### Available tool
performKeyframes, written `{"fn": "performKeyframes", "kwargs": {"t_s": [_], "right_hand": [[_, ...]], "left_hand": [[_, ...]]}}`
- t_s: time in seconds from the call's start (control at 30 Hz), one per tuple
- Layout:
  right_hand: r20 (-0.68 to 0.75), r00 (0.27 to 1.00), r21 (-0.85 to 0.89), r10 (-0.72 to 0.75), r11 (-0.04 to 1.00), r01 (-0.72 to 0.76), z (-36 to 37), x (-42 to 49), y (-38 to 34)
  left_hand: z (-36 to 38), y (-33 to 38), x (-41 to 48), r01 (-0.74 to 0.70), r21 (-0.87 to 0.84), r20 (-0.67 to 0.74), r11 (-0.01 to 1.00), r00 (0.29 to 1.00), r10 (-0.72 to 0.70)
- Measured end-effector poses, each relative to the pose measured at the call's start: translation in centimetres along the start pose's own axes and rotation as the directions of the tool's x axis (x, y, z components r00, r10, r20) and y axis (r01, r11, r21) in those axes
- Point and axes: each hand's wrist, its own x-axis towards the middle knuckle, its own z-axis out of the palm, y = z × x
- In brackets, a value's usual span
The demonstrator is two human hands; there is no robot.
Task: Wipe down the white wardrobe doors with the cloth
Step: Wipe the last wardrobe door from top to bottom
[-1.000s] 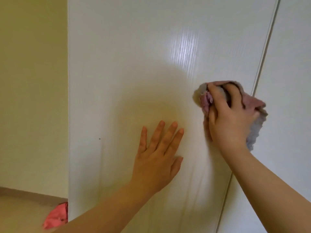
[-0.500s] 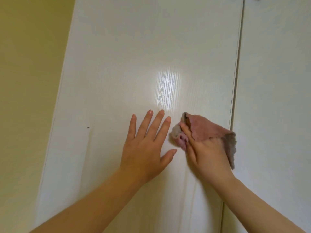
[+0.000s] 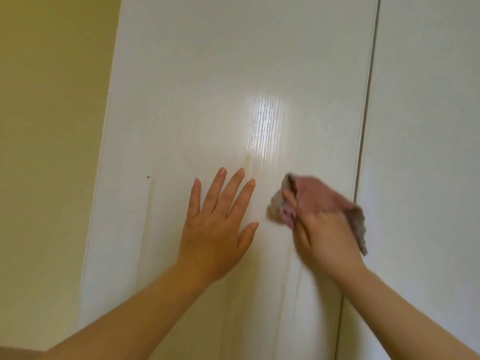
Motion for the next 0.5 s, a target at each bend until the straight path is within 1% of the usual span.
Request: {"fn": "performKeyframes", "kwargs": {"t_s": [0.03,0.07,0.1,0.13,0.17,0.2,0.23,0.27,0.3,0.33,0.37,0.4,0.43,0.47,0.5], "right_hand": [[-0.053,0.998,-0.009,0.041,0.999,-0.041,-0.6,1.5,0.3],[-0.180,0.979,-0.068,0.097,0.992,-0.110,-1.1,2.8,0.4],[-0.268,0.953,-0.108,0.141,0.979,-0.175,-1.4,3.5,0.6],[-0.261,0.954,-0.097,0.150,0.979,-0.180,-1.1,4.4,1.2],[-0.190,0.977,-0.004,0.095,0.995,-0.098,-0.7,4.6,1.2],[-0.058,0.998,0.109,-0.001,0.994,0.007,-0.2,4.3,0.9],[0.074,0.996,0.260,-0.059,0.965,0.038,0.0,3.2,0.0],[0.146,0.983,0.220,-0.109,0.973,0.075,0.5,1.5,-0.2],[0.185,0.977,0.054,-0.103,0.994,0.094,1.9,-0.8,-0.3],[0.165,0.984,-0.090,-0.069,0.992,0.085,2.4,-2.9,-0.6],[0.147,0.989,-0.196,-0.017,0.980,0.046,2.3,-4.0,-0.3],[0.221,0.975,-0.261,-0.013,0.963,0.072,1.6,-4.1,-0.1],[0.252,0.967,-0.275,-0.038,0.955,0.110,0.6,-3.2,0.4],[0.197,0.979,-0.290,-0.056,0.950,0.113,-0.3,-1.5,1.3],[0.102,0.994,-0.313,-0.032,0.948,0.063,-1.1,0.2,1.8]], "left_hand": [[0.0,0.0,-0.1,0.007,0.003,-0.004,1.000,1.000,-0.007],[0.0,0.0,-0.2,0.020,0.000,-0.006,1.000,1.000,-0.020],[0.0,0.0,-0.1,0.032,-0.003,-0.010,0.999,0.999,-0.032],[0.0,0.0,-0.1,0.048,0.003,-0.010,0.999,0.999,-0.048],[0.1,-0.1,-0.1,0.067,0.013,0.000,0.998,0.998,-0.067],[0.2,-0.1,-0.2,0.087,0.019,0.023,0.996,0.996,-0.087],[0.3,-0.1,-0.3,0.108,0.022,0.048,0.994,0.993,-0.109],[0.4,-0.1,-0.5,0.125,0.025,0.075,0.992,0.989,-0.127],[0.5,-0.1,-0.6,0.132,0.028,0.100,0.991,0.986,-0.134],[0.5,-0.1,-0.7,0.130,0.029,0.123,0.991,0.984,-0.132],[0.4,-0.1,-0.7,0.120,0.031,0.136,0.992,0.983,-0.123],[0.2,-0.2,-0.6,0.102,0.037,0.136,0.994,0.985,-0.107],[0.0,-0.3,-0.4,0.085,0.046,0.130,0.995,0.987,-0.090],[-0.1,-0.3,-0.3,0.076,0.051,0.125,0.996,0.989,-0.082],[-0.3,-0.4,-0.2,0.080,0.053,0.127,0.995,0.988,-0.086]]}}
